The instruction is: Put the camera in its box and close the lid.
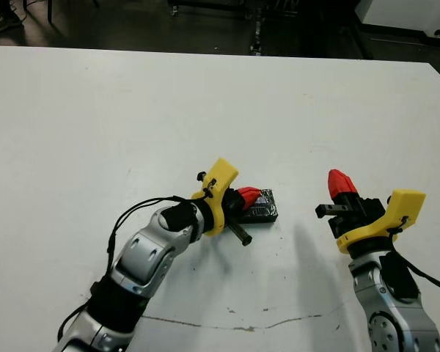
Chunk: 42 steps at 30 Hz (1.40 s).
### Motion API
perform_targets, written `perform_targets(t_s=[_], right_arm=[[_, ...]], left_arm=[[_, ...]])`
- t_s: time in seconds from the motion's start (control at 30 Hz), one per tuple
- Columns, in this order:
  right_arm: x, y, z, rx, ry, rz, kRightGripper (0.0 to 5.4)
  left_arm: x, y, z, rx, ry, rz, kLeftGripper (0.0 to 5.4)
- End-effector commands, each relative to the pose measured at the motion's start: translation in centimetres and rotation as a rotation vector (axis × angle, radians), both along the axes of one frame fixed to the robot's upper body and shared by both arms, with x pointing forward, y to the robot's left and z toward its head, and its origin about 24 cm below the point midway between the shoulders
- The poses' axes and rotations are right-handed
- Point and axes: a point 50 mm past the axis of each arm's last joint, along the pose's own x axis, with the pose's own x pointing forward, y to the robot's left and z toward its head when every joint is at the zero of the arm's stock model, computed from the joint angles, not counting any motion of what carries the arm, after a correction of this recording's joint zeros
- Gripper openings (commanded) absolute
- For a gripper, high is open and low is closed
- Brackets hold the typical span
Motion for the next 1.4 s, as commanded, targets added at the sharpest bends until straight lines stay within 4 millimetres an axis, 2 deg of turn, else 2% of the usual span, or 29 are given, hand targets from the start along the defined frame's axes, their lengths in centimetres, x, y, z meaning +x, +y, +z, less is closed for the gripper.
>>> perform_targets(t_s=[0.03, 0.33, 0.53, 0.77, 1.0, 1.2, 1.4], right_arm=[[-0.1, -0.2, -0.3, -0.008, 0.021, -0.002, 0.00], [-0.1, -0.1, -0.3, -0.007, 0.025, -0.009, 0.00], [0.0, -0.1, -0.2, 0.006, 0.013, -0.007, 0.00], [0.3, -0.4, 0.5, 0.000, -0.035, -0.059, 0.00], [0.8, -0.3, 1.2, -0.044, -0.103, -0.142, 0.00], [1.1, 0.0, 1.5, -0.081, -0.154, -0.158, 0.00], [1.4, 0.2, 1.7, -0.071, -0.171, -0.155, 0.00]], left_arm=[[-0.3, 1.6, 1.7, -0.049, -0.062, 0.044, 0.01], [-0.2, 4.8, 6.1, -0.230, -0.245, 0.226, 0.01], [0.4, 6.8, 6.7, -0.281, -0.433, 0.400, 0.01], [0.5, 10.0, 5.3, -0.247, -0.630, 0.657, 0.01], [-0.4, 12.9, 2.4, -0.202, -0.666, 0.853, 0.01], [-1.5, 13.2, -0.2, -0.170, -0.624, 0.886, 0.01], [-1.7, 12.8, -0.6, -0.153, -0.616, 0.880, 0.01]])
